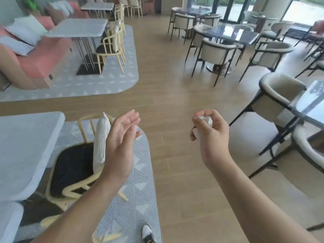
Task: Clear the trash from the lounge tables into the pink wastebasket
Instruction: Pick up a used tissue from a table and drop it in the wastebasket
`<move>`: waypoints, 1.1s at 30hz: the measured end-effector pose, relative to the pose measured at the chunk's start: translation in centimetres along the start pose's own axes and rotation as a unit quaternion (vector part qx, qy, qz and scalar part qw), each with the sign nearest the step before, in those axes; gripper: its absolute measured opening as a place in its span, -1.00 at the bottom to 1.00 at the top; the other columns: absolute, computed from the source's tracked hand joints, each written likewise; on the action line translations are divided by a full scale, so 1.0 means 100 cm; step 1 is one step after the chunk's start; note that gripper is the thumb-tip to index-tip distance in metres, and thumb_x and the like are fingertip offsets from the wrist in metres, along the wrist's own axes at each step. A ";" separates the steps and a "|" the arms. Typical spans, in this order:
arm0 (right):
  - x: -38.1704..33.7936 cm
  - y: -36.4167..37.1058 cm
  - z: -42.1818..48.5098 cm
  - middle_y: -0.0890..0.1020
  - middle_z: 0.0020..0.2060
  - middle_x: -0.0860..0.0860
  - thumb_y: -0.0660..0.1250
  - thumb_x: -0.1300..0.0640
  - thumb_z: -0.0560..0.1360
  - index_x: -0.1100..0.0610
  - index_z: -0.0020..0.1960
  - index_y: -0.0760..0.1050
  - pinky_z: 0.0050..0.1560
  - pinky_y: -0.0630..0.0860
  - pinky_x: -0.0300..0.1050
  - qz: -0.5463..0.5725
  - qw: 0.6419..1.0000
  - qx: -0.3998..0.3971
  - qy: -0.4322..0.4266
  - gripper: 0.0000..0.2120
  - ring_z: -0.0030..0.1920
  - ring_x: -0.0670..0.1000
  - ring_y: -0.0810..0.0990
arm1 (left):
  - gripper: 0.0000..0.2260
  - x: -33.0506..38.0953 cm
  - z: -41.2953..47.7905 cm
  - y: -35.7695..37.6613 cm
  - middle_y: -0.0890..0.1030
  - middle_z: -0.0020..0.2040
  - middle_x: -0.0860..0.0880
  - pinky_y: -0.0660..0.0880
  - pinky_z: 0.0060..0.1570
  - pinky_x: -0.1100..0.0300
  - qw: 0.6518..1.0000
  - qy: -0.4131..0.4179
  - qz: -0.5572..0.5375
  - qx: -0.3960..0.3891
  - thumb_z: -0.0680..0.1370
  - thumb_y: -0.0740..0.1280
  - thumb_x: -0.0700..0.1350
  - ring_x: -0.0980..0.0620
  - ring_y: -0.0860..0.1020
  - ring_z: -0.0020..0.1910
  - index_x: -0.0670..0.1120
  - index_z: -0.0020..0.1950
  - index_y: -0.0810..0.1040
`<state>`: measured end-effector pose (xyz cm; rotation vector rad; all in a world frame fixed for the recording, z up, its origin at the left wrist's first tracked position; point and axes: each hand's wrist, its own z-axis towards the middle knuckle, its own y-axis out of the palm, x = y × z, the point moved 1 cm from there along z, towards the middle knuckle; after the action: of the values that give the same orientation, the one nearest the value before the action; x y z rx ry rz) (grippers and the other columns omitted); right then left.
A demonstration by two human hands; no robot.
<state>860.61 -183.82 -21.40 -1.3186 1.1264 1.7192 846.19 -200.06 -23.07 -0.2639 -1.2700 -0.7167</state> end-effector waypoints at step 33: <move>0.151 0.207 0.810 0.58 -0.32 -0.02 0.38 0.26 0.49 0.00 -0.14 0.60 -0.41 0.53 -0.11 -0.015 0.996 -0.093 0.007 -0.84 -0.36 -0.01 0.60 | -0.75 -0.292 0.746 0.162 0.64 0.35 0.02 0.56 0.23 0.07 0.998 0.019 0.026 0.045 0.60 0.33 0.07 -0.01 0.60 0.39 0.25 0.26 0.63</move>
<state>808.02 -117.07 -22.49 -1.4544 0.9685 1.8311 794.97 -136.33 -24.54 -0.2082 -1.2508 -0.6148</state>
